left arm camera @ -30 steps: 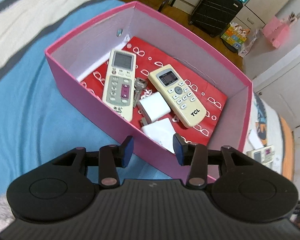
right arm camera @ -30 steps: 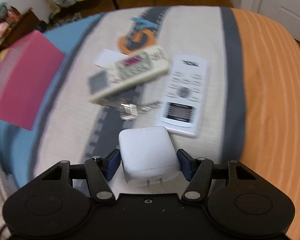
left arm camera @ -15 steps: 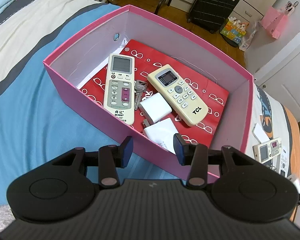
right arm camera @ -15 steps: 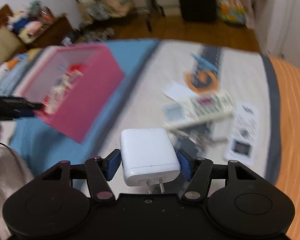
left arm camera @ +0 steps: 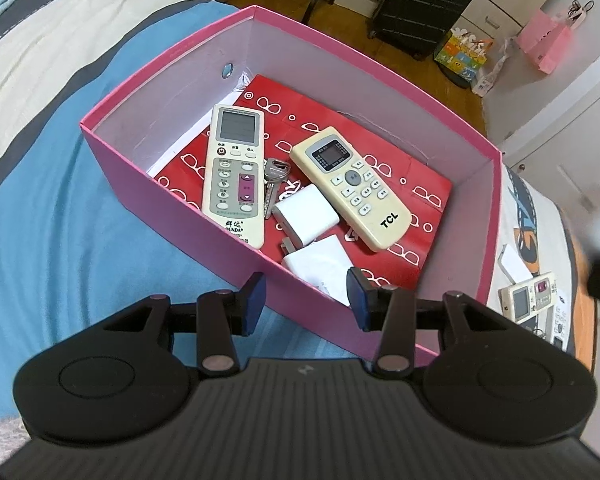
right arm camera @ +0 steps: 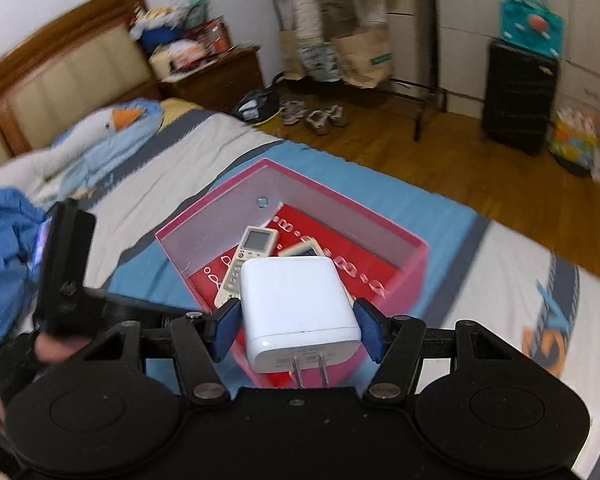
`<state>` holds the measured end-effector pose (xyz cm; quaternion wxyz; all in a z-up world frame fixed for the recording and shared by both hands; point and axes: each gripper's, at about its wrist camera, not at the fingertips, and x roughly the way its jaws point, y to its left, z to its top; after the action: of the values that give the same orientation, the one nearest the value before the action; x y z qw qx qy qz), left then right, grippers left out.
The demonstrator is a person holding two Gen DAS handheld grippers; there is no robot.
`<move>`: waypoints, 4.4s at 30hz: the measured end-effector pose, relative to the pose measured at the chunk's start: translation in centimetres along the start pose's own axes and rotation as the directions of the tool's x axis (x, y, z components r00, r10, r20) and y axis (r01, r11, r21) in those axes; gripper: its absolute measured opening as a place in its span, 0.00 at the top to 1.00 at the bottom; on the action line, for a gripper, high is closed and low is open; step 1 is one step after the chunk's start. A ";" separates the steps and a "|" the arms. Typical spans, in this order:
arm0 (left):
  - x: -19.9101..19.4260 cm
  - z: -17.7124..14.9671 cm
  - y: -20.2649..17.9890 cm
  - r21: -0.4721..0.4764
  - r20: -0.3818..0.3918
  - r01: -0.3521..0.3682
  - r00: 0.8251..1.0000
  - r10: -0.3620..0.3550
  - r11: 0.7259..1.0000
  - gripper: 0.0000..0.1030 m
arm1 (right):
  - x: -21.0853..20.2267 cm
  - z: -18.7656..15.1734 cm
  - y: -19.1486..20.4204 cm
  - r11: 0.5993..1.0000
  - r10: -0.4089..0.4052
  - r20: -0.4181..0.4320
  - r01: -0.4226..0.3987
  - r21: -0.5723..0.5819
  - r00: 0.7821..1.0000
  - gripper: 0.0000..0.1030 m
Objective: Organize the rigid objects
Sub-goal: 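Grasp the small white charger with the right tool and drop it into the box, then grasp the white QUNDA remote with the right tool and drop it into the box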
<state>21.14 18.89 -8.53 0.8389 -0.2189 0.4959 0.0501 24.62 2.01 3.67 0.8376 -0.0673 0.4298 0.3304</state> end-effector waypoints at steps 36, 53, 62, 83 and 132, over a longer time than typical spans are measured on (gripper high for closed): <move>0.2 0.1 0.8 -0.040 0.003 0.052 0.999 -0.052 0.998 0.58 | -3.3 -3.3 -2.1 0.985 -0.137 0.069 0.143 -0.093 0.988 0.30; -0.1 -0.2 0.0 -0.010 0.021 0.001 1.000 -0.001 1.000 0.58 | -1.8 -16.6 -19.9 0.704 -0.081 -0.009 0.063 0.708 0.997 0.24; -0.1 -0.2 -0.1 -0.006 0.023 -0.004 1.000 0.004 1.000 0.57 | 3.5 -16.9 -23.0 0.648 -0.123 -0.049 0.117 0.753 0.991 0.23; 0.1 -0.2 0.5 -0.038 0.014 0.019 1.000 -0.018 0.999 0.56 | 4.4 -15.1 -20.7 0.761 -0.115 -0.142 0.179 0.623 0.983 0.58; -0.3 -0.6 0.2 -0.025 0.043 -0.001 0.999 0.002 1.000 0.56 | 3.8 -12.8 -8.4 0.918 -0.346 -0.081 0.355 0.178 0.935 0.44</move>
<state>20.43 18.85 -8.60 0.8467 -0.2277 0.4770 0.0614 22.65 -7.70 -8.66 0.8753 -0.0710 0.4600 0.1309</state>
